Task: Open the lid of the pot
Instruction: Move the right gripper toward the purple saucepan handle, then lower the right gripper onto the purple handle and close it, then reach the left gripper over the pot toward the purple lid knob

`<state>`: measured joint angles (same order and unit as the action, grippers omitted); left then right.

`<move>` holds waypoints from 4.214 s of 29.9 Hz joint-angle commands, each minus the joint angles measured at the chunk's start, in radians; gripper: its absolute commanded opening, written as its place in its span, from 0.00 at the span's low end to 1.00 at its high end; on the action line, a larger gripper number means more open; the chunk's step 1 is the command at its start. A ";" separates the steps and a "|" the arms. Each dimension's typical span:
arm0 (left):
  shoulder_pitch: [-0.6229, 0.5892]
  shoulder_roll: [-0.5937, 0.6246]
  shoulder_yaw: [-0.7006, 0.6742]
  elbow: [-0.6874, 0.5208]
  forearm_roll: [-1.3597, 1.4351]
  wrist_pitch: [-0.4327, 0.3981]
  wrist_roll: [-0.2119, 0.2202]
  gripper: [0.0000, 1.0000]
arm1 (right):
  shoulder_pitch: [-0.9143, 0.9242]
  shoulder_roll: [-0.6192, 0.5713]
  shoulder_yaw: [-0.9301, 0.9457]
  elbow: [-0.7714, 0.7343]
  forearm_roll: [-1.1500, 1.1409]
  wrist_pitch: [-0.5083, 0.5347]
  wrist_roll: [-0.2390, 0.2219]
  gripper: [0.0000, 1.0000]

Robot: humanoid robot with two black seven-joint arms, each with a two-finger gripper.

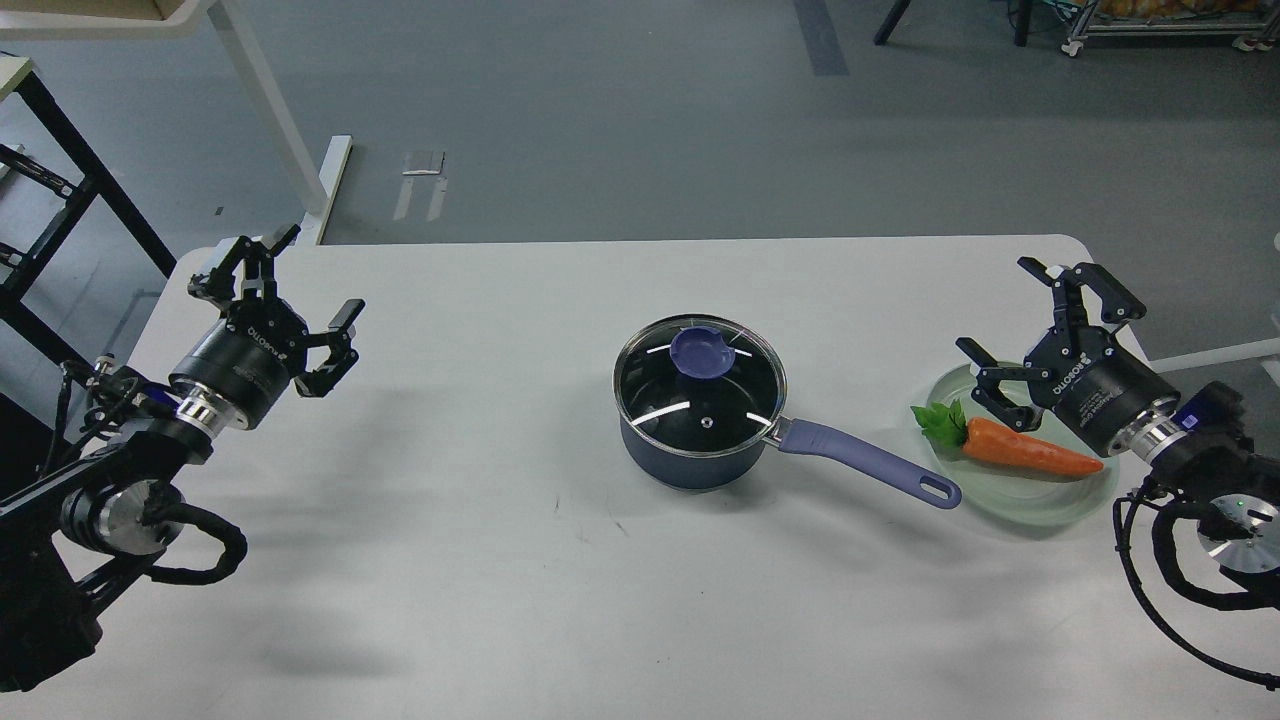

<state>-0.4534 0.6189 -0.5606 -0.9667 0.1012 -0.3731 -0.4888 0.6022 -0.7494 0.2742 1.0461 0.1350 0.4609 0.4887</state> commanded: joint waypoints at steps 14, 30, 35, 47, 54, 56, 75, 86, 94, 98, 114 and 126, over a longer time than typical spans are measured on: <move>-0.043 0.028 0.013 0.039 0.021 0.022 0.000 0.99 | 0.065 -0.157 0.008 0.081 -0.159 -0.001 0.000 0.99; -0.071 0.044 0.008 -0.003 0.098 0.022 0.000 0.99 | 0.418 -0.380 -0.111 0.429 -1.300 -0.099 0.000 0.99; -0.071 0.044 0.008 -0.018 0.100 0.025 0.000 0.99 | 0.519 -0.367 -0.263 0.489 -1.551 -0.113 0.000 0.99; -0.073 0.059 0.010 -0.037 0.101 0.023 0.000 0.99 | 0.732 -0.179 -0.587 0.440 -1.766 -0.226 0.000 0.99; -0.073 0.058 0.008 -0.049 0.101 0.026 0.000 0.99 | 0.803 -0.084 -0.697 0.407 -1.844 -0.268 0.000 0.98; -0.073 0.058 0.008 -0.049 0.101 0.028 0.000 0.99 | 0.803 -0.062 -0.717 0.390 -1.855 -0.281 0.000 0.97; -0.073 0.058 0.008 -0.063 0.101 0.029 0.000 0.99 | 0.791 0.030 -0.822 0.308 -1.824 -0.361 0.000 0.86; -0.073 0.061 0.010 -0.092 0.123 0.034 0.000 0.99 | 0.786 0.028 -0.823 0.307 -1.829 -0.366 0.000 0.54; -0.086 0.064 0.010 -0.092 0.250 0.031 0.000 0.99 | 0.786 0.025 -0.823 0.307 -1.830 -0.366 0.000 0.41; -0.122 0.062 0.011 -0.090 0.357 0.028 0.000 0.99 | 0.786 0.025 -0.823 0.305 -1.829 -0.366 0.000 0.36; -0.424 -0.054 0.036 -0.191 1.381 0.120 0.000 0.99 | 0.786 0.024 -0.823 0.305 -1.824 -0.366 0.000 0.35; -0.625 -0.209 0.464 -0.133 1.749 0.396 0.000 0.99 | 0.778 0.022 -0.822 0.305 -1.822 -0.366 0.000 0.36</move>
<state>-1.0641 0.4444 -0.1359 -1.1223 1.8366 0.0105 -0.4888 1.3855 -0.7271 -0.5492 1.3515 -1.6872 0.0951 0.4885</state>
